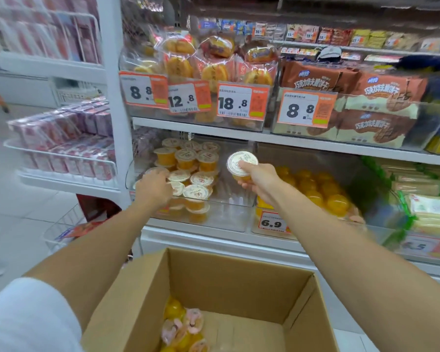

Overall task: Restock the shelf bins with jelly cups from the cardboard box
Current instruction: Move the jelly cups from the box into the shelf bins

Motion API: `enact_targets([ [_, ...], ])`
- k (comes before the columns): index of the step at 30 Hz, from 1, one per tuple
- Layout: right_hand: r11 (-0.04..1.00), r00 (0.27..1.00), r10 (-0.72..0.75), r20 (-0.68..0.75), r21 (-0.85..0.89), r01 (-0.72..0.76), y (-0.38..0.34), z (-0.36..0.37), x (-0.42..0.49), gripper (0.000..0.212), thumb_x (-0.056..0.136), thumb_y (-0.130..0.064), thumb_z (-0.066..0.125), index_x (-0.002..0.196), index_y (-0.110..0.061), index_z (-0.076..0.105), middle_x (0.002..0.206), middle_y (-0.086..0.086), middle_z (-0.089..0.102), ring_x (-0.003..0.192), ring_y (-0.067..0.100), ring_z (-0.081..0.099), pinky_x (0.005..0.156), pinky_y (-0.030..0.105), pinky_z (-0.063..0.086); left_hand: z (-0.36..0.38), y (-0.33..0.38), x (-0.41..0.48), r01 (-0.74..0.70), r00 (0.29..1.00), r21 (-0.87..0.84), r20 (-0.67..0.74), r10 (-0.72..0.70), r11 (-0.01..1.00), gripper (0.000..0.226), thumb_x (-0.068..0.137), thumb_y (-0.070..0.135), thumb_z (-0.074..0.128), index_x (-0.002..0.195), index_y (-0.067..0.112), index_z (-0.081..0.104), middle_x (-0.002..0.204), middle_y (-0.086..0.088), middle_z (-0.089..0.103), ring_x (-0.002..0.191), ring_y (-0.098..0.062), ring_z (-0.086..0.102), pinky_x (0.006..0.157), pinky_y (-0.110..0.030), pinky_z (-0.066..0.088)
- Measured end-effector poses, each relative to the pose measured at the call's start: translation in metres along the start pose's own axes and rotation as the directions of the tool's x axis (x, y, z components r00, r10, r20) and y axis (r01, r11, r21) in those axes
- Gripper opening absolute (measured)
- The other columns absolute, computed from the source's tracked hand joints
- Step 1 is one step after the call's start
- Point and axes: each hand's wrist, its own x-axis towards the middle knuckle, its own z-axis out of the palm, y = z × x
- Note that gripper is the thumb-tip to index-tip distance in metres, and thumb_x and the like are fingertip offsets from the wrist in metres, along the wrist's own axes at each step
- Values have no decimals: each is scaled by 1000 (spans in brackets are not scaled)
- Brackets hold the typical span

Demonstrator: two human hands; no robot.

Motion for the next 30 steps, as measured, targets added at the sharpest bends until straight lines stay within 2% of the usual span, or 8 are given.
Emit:
enact_targets([
  [3, 998, 1000, 17, 12, -63, -17, 10, 54, 20, 46, 86, -28, 71, 117, 1, 54, 96, 15, 70, 53, 16, 61, 42, 19, 46, 10, -32, 6, 9, 1000, 27, 27, -10, 1000, 29, 92, 27, 44, 104, 10, 66, 112, -14, 64, 102, -33, 58, 83, -39, 48],
  [8, 993, 988, 115, 104, -40, -111, 18, 138, 49, 48, 84, -25, 74, 119, -1, 52, 103, 10, 65, 67, 21, 65, 59, 28, 57, 26, -62, 4, -160, 960, -46, -240, 145, 986, 31, 90, 24, 47, 63, 10, 44, 63, -4, 45, 62, -27, 47, 54, -34, 32],
  [12, 992, 982, 117, 151, -58, -110, 21, 193, 54, 32, 88, -22, 70, 109, -4, 53, 94, 6, 63, 59, 17, 61, 66, 29, 59, 37, -65, 1, -206, 910, -56, -378, 170, 977, 22, 89, 16, 45, 70, 17, 36, 70, 1, 38, 69, -19, 38, 61, -32, 24],
  [16, 990, 980, 139, 140, -55, -133, 34, 220, 56, 19, 90, -18, 65, 92, -7, 49, 76, -1, 56, 74, 20, 70, 84, 37, 58, 46, -67, 0, -211, 892, -86, -423, 156, 974, 16, 89, 22, 33, 77, 17, 43, 77, -2, 45, 77, -20, 40, 67, -32, 24],
  [20, 998, 989, 57, 138, -35, -53, 44, 218, 58, 22, 88, -13, 65, 108, -5, 59, 83, 1, 61, 93, 24, 69, 92, 40, 55, 51, -72, -2, -239, 886, -68, -424, 189, 969, 23, 91, 25, 30, 80, 13, 47, 79, -1, 45, 79, -21, 43, 71, -29, 24],
  [22, 996, 992, -9, 127, -89, 21, 47, 207, 55, 28, 88, -6, 60, 116, -6, 62, 93, 4, 66, 94, 22, 68, 89, 38, 56, 48, -72, -2, -220, 900, -57, -396, 180, 974, 26, 92, 27, 28, 80, 14, 47, 80, 0, 44, 81, -22, 44, 72, -29, 26],
  [26, 876, 941, -336, 26, -359, 323, 48, 155, 26, 15, 85, -9, 58, 95, -15, 68, 88, -5, 66, 77, 7, 60, 64, 17, 47, 29, -49, -13, -65, 903, 37, -423, 75, 997, 12, 92, 22, 48, 87, 13, 55, 87, -4, 54, 86, -25, 50, 71, -36, 39],
  [30, 779, 883, -463, 75, -442, 445, 63, 93, -18, 10, 82, -10, 57, 82, -13, 66, 72, -7, 61, 66, 4, 51, 58, 11, 37, 18, -8, -51, -18, 954, -311, -289, -76, 950, 12, 91, 21, 49, 80, 16, 49, 78, 2, 51, 69, -19, 49, 59, -37, 38],
])
